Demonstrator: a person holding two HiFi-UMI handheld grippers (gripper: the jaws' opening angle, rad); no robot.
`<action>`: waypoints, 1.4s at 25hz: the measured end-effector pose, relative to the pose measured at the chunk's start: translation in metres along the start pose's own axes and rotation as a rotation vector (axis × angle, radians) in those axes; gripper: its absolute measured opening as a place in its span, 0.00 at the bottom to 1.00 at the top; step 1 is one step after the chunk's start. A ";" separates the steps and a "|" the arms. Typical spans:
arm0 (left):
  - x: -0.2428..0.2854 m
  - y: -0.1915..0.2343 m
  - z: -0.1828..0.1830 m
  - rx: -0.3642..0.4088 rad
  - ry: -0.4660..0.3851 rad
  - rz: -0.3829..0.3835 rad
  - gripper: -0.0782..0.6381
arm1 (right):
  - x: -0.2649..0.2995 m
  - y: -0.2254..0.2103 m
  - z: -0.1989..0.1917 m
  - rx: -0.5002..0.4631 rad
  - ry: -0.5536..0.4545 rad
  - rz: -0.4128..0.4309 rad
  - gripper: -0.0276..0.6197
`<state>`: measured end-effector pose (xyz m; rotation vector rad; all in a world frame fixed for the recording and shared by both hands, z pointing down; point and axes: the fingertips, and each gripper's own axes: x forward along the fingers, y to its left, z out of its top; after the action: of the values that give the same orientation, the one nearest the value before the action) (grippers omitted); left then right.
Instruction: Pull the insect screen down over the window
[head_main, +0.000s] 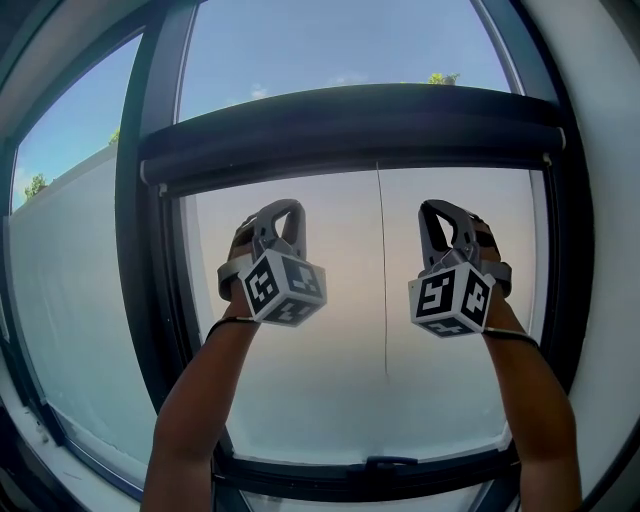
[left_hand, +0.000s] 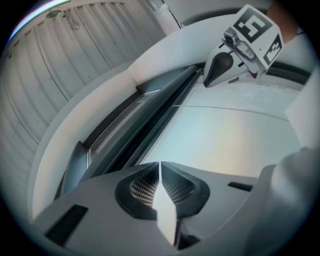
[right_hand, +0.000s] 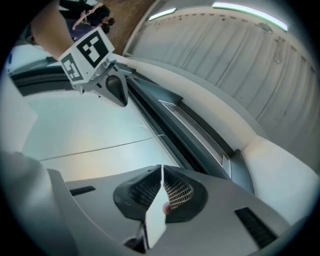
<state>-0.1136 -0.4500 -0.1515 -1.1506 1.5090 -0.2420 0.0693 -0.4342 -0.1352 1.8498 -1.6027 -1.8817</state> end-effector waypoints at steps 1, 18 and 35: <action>0.003 0.003 -0.001 0.037 0.013 -0.002 0.11 | 0.004 0.000 0.000 -0.039 0.004 0.003 0.05; 0.032 0.024 -0.008 0.426 0.157 -0.056 0.54 | 0.052 -0.024 -0.006 -0.475 0.092 0.030 0.32; 0.043 0.025 -0.023 0.487 0.256 -0.108 0.55 | 0.077 -0.026 -0.029 -0.605 0.234 0.118 0.41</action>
<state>-0.1399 -0.4801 -0.1899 -0.8281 1.4955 -0.8094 0.0844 -0.4900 -0.1993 1.5901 -0.9068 -1.7535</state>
